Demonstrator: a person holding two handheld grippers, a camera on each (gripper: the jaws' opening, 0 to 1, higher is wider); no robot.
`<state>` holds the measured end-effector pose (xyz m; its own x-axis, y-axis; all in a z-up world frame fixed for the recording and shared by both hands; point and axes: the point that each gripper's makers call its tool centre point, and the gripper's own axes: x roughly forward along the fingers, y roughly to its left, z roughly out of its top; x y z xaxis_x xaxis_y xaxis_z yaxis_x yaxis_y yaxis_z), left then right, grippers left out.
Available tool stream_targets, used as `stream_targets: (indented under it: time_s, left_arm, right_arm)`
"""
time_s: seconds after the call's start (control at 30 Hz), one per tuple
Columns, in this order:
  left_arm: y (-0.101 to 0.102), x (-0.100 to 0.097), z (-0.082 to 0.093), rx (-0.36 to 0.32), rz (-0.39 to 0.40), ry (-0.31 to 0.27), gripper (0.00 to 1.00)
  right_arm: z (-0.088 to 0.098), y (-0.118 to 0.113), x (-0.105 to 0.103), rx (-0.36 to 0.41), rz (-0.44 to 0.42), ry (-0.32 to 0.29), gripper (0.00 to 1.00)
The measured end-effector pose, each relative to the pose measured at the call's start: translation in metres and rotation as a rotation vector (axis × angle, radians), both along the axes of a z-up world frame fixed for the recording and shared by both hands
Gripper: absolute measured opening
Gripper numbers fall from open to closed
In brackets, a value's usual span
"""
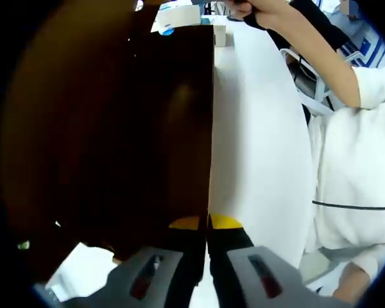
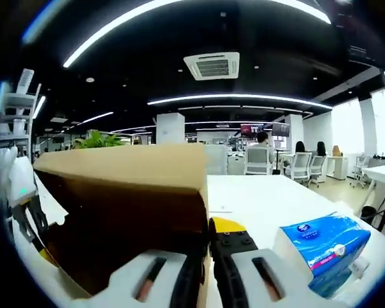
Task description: Operate the shoe box by opening the lid, removing the specified soft item, and placing it in the target area until the item is outside and the box remains undamaged.
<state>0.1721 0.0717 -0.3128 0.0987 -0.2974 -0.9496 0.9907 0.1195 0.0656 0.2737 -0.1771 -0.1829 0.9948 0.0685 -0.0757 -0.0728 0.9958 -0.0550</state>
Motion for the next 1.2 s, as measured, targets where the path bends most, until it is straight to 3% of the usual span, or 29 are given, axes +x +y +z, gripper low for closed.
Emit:
stream_targets:
  time_s: [0.6, 0.7, 0.87, 1.03, 1.2]
  left_arm:
    - [0.002, 0.000, -0.001, -0.015, -0.049, -0.052, 0.04]
    - [0.000, 0.002, -0.001, -0.019, -0.067, -0.092, 0.07]
    - [0.005, 0.019, -0.001, 0.022, -0.113, -0.248, 0.15]
    - [0.003, 0.017, 0.001, -0.030, -0.077, -0.259, 0.16]
    - [-0.005, 0.018, 0.006, -0.149, -0.007, -0.236, 0.18]
  right_arm:
    - [-0.005, -0.003, -0.012, -0.033, -0.018, 0.011, 0.00]
    - [-0.004, -0.005, -0.012, -0.036, -0.025, 0.009, 0.00]
    - [0.001, -0.007, -0.012, -0.032, -0.034, -0.003, 0.00]
    - [-0.002, -0.007, -0.011, -0.037, -0.041, -0.008, 0.00]
    - [-0.001, -0.007, -0.009, -0.018, -0.037, -0.016, 0.00]
